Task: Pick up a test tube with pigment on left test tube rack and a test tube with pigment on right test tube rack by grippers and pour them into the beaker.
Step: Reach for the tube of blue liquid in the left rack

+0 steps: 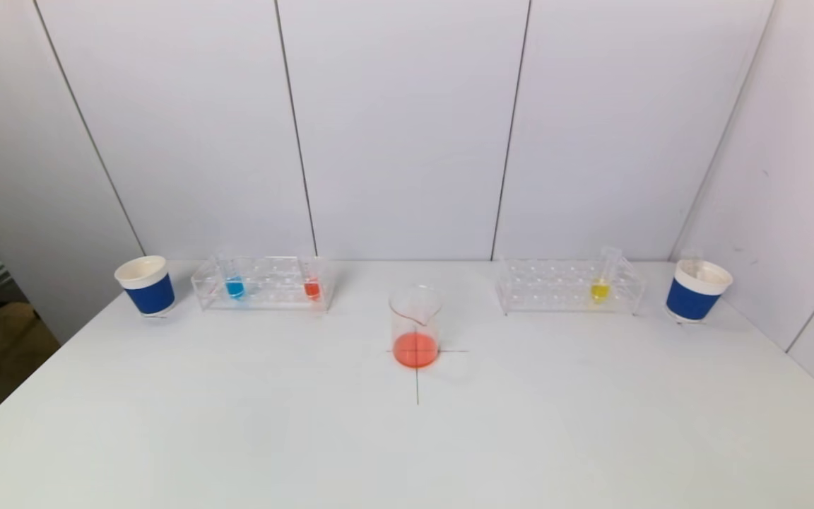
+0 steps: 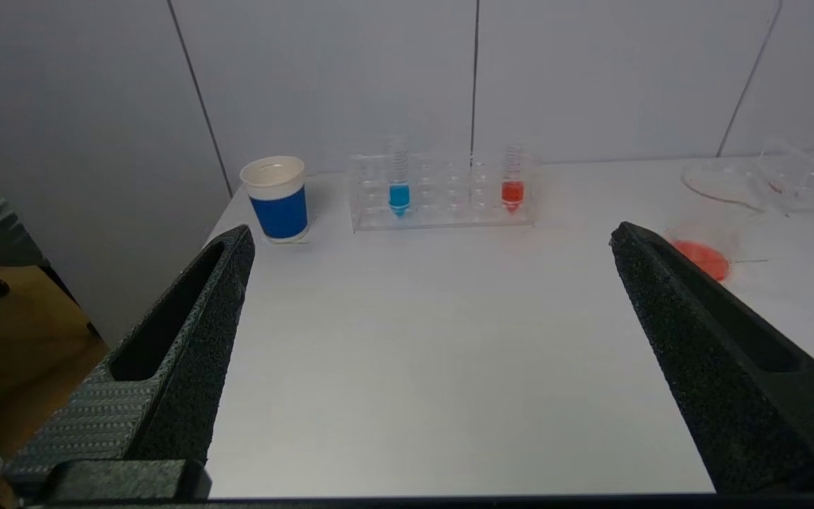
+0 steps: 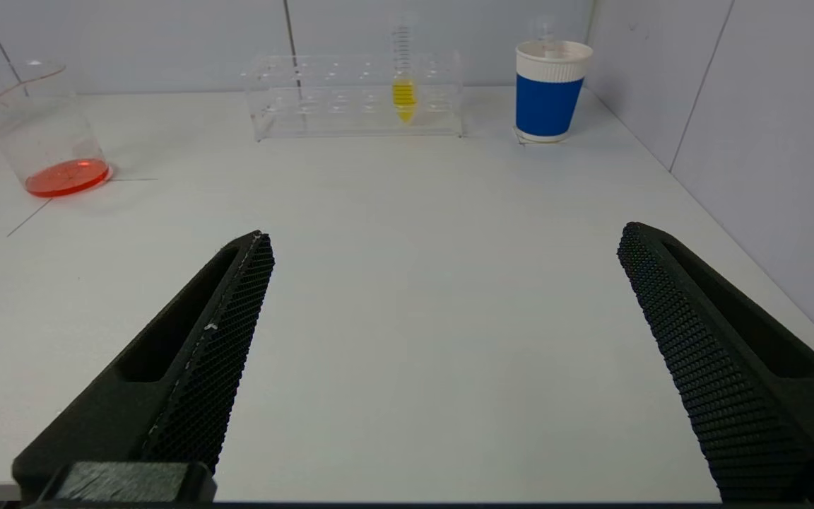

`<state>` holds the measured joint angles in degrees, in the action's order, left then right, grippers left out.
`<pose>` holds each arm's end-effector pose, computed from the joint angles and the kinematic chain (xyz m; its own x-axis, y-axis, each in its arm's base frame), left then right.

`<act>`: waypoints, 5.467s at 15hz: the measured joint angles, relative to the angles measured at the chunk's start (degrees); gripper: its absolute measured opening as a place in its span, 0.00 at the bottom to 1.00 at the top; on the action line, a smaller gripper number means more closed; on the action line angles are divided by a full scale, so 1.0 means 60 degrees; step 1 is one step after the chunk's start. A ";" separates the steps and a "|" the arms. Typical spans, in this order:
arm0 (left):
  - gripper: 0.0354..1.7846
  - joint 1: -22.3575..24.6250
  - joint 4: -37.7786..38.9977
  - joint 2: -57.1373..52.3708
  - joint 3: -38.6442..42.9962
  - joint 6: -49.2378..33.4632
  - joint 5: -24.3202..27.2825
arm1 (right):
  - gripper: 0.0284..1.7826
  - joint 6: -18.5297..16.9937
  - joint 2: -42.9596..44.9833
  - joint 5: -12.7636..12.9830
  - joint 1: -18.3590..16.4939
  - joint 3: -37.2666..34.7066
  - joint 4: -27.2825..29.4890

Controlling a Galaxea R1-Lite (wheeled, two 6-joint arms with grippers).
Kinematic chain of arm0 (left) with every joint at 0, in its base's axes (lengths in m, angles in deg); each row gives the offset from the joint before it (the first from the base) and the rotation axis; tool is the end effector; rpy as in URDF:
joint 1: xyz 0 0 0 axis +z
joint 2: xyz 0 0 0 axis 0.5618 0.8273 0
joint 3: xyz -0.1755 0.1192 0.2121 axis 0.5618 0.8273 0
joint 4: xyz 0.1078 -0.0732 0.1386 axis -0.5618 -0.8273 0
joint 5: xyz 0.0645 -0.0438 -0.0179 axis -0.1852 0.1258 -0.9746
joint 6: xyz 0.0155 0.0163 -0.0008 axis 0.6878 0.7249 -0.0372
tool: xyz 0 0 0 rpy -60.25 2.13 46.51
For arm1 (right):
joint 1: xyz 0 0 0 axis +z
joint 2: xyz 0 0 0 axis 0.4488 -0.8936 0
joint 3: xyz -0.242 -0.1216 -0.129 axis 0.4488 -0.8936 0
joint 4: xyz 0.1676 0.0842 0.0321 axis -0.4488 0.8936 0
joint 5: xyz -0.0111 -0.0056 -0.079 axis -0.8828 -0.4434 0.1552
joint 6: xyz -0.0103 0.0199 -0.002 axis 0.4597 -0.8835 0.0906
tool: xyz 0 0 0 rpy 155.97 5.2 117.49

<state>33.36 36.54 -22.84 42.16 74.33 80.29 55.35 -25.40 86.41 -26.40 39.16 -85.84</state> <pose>-0.0068 0.0002 0.2085 0.9971 -0.0115 0.0747 0.0099 0.9997 0.0227 -0.0230 -0.0008 0.0767 0.9996 -0.0245 0.0117 0.0242 0.9993 0.0292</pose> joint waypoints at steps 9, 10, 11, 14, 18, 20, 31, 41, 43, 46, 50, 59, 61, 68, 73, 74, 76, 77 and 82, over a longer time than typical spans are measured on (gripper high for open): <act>0.99 -0.0010 0.3218 0.4941 -0.1993 0.0014 0.0540 | 1.00 0.0000 0.0000 0.0000 0.0000 0.0004 -0.0004; 0.99 -0.0006 0.3552 0.5378 -0.2036 0.0000 0.0729 | 1.00 0.0000 0.0000 -0.0004 0.0000 0.0004 -0.0004; 0.99 0.0004 0.3783 0.5829 -0.2066 -0.0026 0.0898 | 1.00 0.0000 0.0000 0.0000 0.0000 0.0004 -0.0004; 0.99 0.0030 0.4498 0.7115 -0.2022 -0.0079 0.1152 | 1.00 0.0000 0.0000 -0.0004 0.0000 0.0004 -0.0004; 0.99 0.0095 0.6404 0.8737 -0.1839 -0.0083 0.1237 | 1.00 0.0000 0.0000 -0.0004 0.0000 0.0000 0.0000; 0.99 0.0173 0.7223 0.9417 -0.1760 -0.0087 0.1239 | 1.00 0.0000 0.0000 0.0000 0.0000 0.0000 -0.0004; 0.99 0.0805 1.0531 1.2528 -0.1566 -0.0073 0.1367 | 0.99 -0.0004 0.0000 -0.0004 0.0000 0.0008 0.0000; 0.99 0.0807 1.1664 1.3777 -0.1485 -0.0073 0.1776 | 0.99 -0.0004 0.0000 0.0000 0.0000 0.0008 -0.0004; 0.99 0.0825 1.1933 1.4037 -0.1467 -0.0073 0.1768 | 0.99 -0.0004 0.0000 0.0000 0.0000 0.0008 0.0000; 0.99 0.0888 1.2508 1.4480 -0.1451 -0.0059 0.1772 | 0.99 0.0000 0.0000 -0.0004 0.0000 0.0008 -0.0004; 0.99 0.0906 1.3036 1.5059 -0.1451 -0.0018 0.1762 | 0.99 -0.0004 0.0000 0.0000 0.0004 0.0008 -0.0004; 0.99 0.0908 1.3044 1.5953 -0.1934 -0.0014 0.1757 | 0.99 -0.0004 0.0000 0.0000 0.0000 0.0008 -0.0004; 0.99 0.0908 1.3034 1.6073 -0.2050 -0.0004 0.1762 | 0.99 0.0000 0.0000 -0.0004 0.0000 0.0008 0.0000; 0.99 0.0857 1.3015 1.6238 -0.2225 0.0010 0.1768 | 0.99 -0.0004 0.0000 -0.0004 0.0000 0.0004 0.0000; 0.99 0.0857 1.3015 1.6431 -0.2491 0.0018 0.1747 | 0.99 -0.0004 0.0000 -0.0004 0.0004 0.0000 -0.0004; 0.99 0.0861 1.3011 1.6478 -0.2560 0.0022 0.1747 | 0.99 0.0000 0.0000 0.0000 0.0004 0.0000 -0.0004; 0.99 0.0866 1.2985 1.6551 -0.2684 0.0026 0.1731 | 0.99 0.0000 0.0000 -0.0004 0.0000 0.0004 0.0000; 0.99 0.0866 1.2985 1.6597 -0.2753 0.0028 0.1717 | 0.99 -0.0004 0.0000 -0.0004 0.0000 0.0008 0.0000; 0.99 0.0866 1.2993 1.6849 -0.3023 0.0069 0.1692 | 0.99 0.0000 0.0000 -0.0004 0.0004 0.0004 -0.0004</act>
<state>38.56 114.50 78.26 24.02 74.75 90.44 55.35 -25.40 86.38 -26.38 39.18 -85.87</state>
